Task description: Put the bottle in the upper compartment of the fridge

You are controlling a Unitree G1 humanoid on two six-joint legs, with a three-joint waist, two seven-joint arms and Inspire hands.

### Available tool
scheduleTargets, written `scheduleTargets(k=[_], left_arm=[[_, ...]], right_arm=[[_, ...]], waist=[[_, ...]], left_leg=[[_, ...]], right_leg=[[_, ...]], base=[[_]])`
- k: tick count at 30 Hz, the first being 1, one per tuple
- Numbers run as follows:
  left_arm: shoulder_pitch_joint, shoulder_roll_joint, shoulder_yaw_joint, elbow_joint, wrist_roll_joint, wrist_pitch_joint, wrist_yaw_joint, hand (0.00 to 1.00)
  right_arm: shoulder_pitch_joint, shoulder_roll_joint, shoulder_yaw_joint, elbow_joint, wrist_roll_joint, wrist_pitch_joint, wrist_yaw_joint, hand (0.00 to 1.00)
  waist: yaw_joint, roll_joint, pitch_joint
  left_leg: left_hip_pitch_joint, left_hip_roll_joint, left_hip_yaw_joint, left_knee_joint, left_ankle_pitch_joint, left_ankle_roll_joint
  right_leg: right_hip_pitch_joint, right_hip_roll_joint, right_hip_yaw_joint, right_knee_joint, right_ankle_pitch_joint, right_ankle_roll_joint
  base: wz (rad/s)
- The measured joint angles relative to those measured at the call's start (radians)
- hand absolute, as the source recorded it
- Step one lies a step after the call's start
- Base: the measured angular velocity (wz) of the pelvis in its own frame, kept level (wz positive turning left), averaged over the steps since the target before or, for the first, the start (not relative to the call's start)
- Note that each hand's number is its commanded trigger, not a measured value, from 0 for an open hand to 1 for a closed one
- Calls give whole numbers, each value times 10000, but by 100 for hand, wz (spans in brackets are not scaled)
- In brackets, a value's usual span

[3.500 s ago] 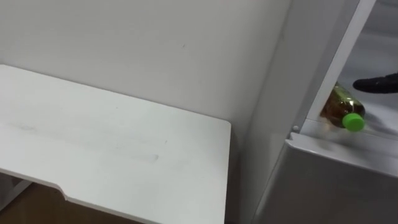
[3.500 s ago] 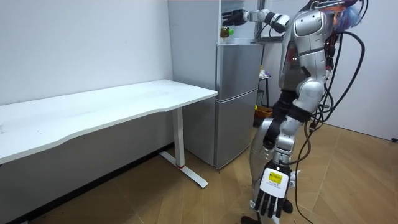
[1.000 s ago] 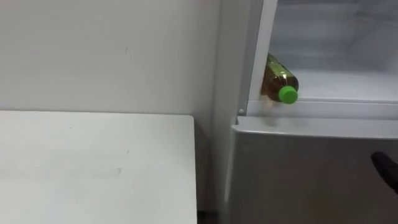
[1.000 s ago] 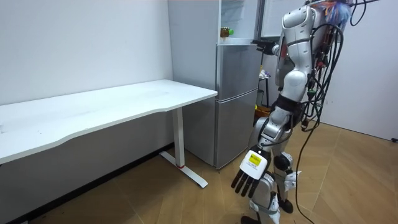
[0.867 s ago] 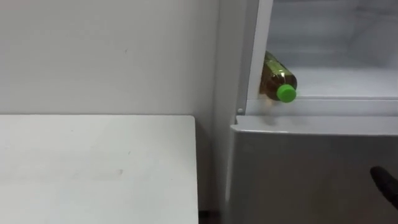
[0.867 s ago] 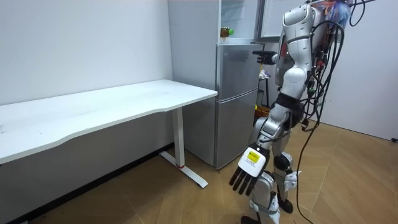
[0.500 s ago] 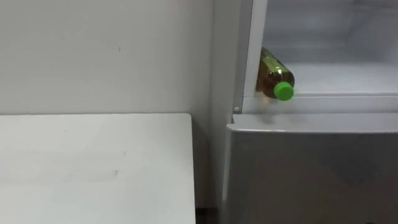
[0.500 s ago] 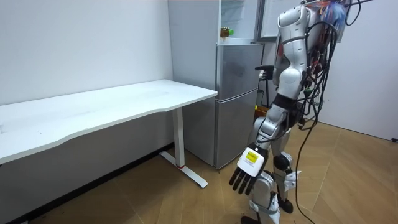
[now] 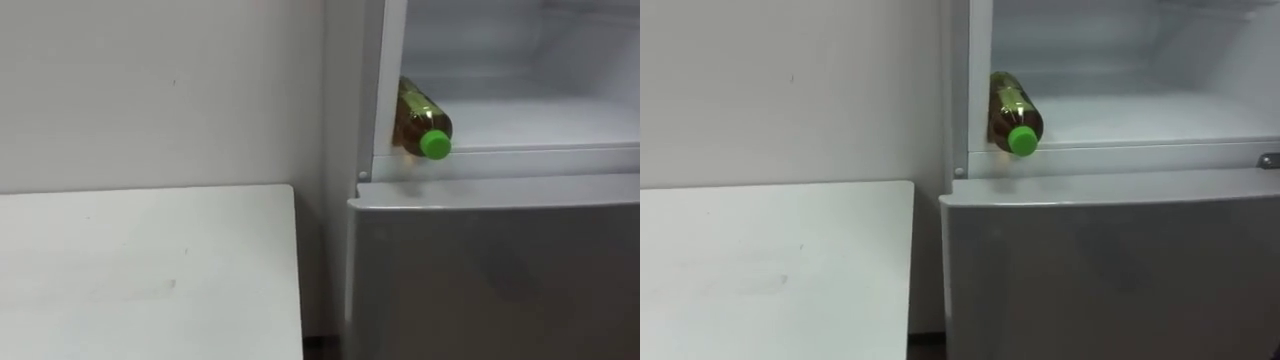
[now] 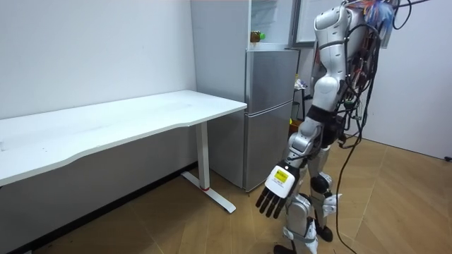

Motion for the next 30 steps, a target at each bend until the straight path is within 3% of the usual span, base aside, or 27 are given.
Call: scheduleTargets(k=[5, 14, 17, 22, 30], left_arm=[[-8, 5, 472, -153, -193, 15, -191, 0], [131, -1, 1335, -711, -341, -17, -369, 0], [142, 7, 1342, -722, -281, 2, -508, 0], [237, 96, 1342, -711, -301, 16, -579, 0], [276, 308, 1491, -713, -287, 18, -579, 0]], right_arm=[[-152, -9, -793, 1207, 600, 65, -58, 0], [-605, -116, -3006, 1744, 1880, 58, -703, 0], [-1120, -453, -3396, 1748, 2005, 58, -1179, 0], [-1753, -1409, -4142, 1758, 2430, 51, -1748, 0], [-2017, -1897, -4687, 1710, 2513, -21, -2642, 0]], waist=[[-67, -158, 22], [-335, -166, 11], [-459, -217, 13], [-549, -297, 4], [-561, -722, 28]], left_leg=[[97, 1, 2, -40, -18, -24], [90, -12, 17, -86, -16, -26], [68, -25, 14, -87, -17, -25], [74, -25, -28, -98, -17, -27], [-27, -25, 10, -70, -17, -28]], right_leg=[[33, 3, 0, -6, -86, 0], [9, 5, 65, 61, -114, 3], [-29, 1, 79, 34, -124, 10], [-27, 5, 55, 22, -156, 4], [-160, 5, 91, 57, -176, 1]], base=[[0], [-1], [0], [2], [0]])
